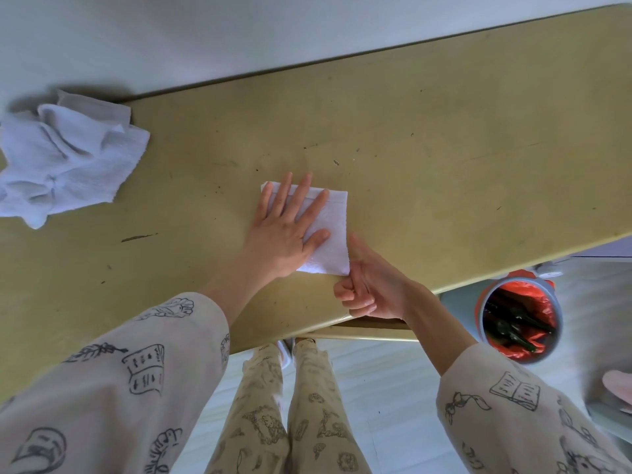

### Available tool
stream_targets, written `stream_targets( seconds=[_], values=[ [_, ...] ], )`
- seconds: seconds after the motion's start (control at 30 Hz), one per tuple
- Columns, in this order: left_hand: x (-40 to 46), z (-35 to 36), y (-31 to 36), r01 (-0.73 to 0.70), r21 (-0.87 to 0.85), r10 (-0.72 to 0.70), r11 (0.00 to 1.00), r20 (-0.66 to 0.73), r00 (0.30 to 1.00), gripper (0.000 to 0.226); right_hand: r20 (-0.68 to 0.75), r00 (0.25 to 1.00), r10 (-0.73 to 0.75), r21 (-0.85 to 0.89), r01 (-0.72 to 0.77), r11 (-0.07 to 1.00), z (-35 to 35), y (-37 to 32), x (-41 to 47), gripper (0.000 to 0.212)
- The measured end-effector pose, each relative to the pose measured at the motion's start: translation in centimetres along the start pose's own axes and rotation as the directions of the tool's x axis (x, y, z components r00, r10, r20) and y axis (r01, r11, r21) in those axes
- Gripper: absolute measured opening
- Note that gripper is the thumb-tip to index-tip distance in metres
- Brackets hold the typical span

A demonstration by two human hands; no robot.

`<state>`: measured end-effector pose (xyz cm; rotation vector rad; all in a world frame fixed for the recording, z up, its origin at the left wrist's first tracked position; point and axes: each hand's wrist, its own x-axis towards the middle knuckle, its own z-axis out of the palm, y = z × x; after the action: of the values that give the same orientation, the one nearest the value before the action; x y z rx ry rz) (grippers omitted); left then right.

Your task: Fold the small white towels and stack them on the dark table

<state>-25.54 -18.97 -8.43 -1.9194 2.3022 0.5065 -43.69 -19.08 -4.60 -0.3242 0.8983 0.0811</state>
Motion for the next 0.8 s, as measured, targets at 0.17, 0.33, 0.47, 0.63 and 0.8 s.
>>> stream_targets(
  seconds=[0.17, 0.33, 0.47, 0.63, 0.8],
  values=[
    [-0.1, 0.4, -0.1, -0.019, 0.039, 0.021, 0.999, -0.068, 0.997, 0.068, -0.114, 0.986, -0.119, 0.063, 0.127, 0.99, 0.1, 0.6, -0.5, 0.044],
    [-0.3, 0.8, -0.1, -0.039, 0.054, 0.048, 0.998, -0.173, 0.984, 0.058, -0.626, 0.508, -0.592, -0.462, 0.37, 0.806, 0.9, 0.6, -1.0, 0.021],
    [-0.5, 0.5, 0.1, -0.038, -0.022, 0.032, 0.999, -0.232, 0.972, 0.053, 0.032, 0.259, -0.965, -0.992, -0.112, -0.063, 1.6, 0.9, 2.3, 0.042],
    [-0.6, 0.9, -0.5, -0.041, -0.012, 0.036, 0.999, -0.277, 0.96, 0.051, 0.044, 0.369, -0.929, -0.94, -0.299, -0.164, -0.4, 1.8, 5.8, 0.057],
    [-0.7, 1.4, -0.6, -0.022, 0.043, 0.033, 0.999, -0.273, 0.962, 0.054, 0.025, 0.402, -0.915, -0.918, -0.353, -0.18, -0.8, 1.6, 5.9, 0.066]
  ],
)
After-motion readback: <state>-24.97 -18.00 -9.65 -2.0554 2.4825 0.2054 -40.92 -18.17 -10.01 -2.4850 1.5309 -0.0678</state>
